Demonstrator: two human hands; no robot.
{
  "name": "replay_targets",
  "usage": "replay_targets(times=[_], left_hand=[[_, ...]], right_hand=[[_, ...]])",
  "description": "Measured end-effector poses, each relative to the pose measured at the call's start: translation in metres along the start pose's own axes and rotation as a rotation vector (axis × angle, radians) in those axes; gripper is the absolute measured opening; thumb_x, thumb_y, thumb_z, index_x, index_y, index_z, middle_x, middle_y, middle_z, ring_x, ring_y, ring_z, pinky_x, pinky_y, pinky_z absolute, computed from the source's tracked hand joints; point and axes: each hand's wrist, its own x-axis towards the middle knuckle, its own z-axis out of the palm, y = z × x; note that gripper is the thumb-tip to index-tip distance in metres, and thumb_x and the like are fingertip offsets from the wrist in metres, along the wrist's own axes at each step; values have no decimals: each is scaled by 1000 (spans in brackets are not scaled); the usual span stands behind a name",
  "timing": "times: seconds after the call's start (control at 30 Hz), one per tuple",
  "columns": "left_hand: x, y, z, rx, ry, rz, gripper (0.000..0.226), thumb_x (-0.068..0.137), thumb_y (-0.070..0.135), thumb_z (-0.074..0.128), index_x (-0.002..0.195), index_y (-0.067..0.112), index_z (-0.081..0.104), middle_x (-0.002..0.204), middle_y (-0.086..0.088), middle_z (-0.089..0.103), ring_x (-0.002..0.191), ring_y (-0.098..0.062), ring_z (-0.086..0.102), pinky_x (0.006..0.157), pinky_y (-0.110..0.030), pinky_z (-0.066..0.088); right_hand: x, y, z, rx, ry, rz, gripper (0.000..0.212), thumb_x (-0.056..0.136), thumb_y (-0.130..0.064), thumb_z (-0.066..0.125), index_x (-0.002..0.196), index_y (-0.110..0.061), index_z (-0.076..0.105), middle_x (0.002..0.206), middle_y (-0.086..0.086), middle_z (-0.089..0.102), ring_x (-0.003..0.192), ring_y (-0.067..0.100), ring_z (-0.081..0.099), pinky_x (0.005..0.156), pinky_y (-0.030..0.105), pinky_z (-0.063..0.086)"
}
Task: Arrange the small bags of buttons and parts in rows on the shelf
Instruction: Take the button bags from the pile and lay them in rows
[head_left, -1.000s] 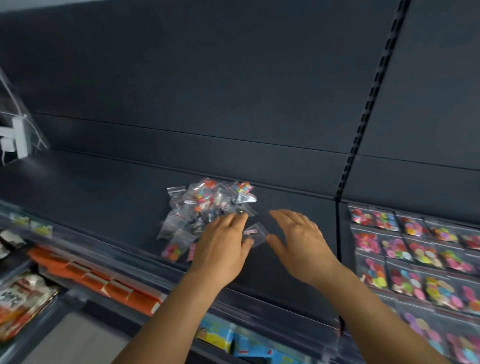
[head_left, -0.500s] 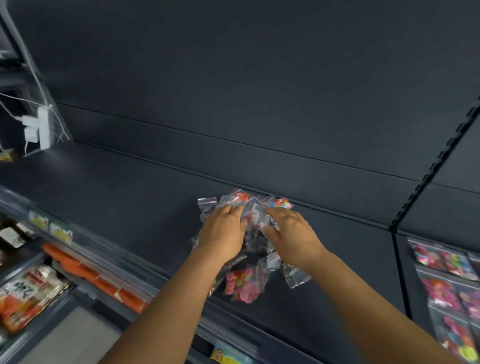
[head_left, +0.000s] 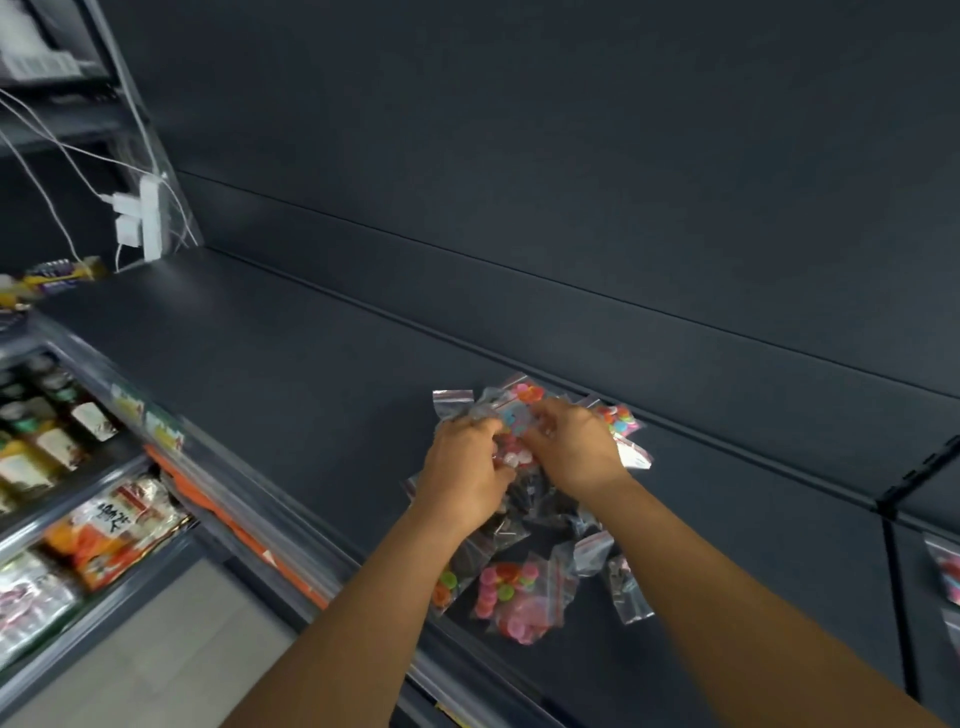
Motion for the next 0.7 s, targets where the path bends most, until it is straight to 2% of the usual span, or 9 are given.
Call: replay_targets(times=[0.1,0.23,0.3,0.37,0.5,0.6,0.7], left_hand=[[-1,-3,-2,-70,55,18,20,82,22,71,100,14,71,95,-2,68,98,-22,58,87,-32,46],[-4,-6,-4,-108,69,10,7,84,24,69,89,20,70,94,2,66,99,-20,53,86,-34,46],[-4,-5,-6,-113,77,17,2,87,23,65,88,23,66,96,4,64,101,-17,51,85,-32,44],[-5,-2,-8,-165,72,28,5,89,21,61,85,24,60,93,7,63,96,-12,53,80,-27,45],[-10,10,-14,-322,94,15,24,88,13,62,74,28,48,79,14,59,75,1,57,62,-4,40],[-12,23,-15,-432,134,-9,31,85,8,63,69,29,46,70,14,56,64,11,54,57,-1,36],[-16,36,-13,-541,127,-37,30,84,6,63,71,28,48,71,12,55,59,8,52,54,-2,36]], right_hand=[[2,5,-1,158,47,67,23,85,-18,62,107,-19,67,102,3,71,92,20,64,79,30,51],[0,14,-11,278,112,71,17,86,-12,57,91,-24,68,79,-14,65,68,2,58,53,7,40],[-4,16,-17,337,138,60,18,86,-11,55,81,-26,64,70,-15,62,55,-2,54,46,5,38],[-10,17,-23,403,158,59,19,87,-11,54,77,-27,60,66,-9,62,45,0,50,42,10,38],[-25,18,-32,537,220,90,18,87,-13,56,74,-26,58,66,-7,66,61,13,62,61,31,55],[-40,20,-40,640,257,116,19,85,-11,59,72,-25,57,67,-4,67,64,18,66,70,44,58],[-59,23,-49,702,291,110,22,84,-8,59,71,-25,58,70,0,68,63,15,64,70,42,56]])
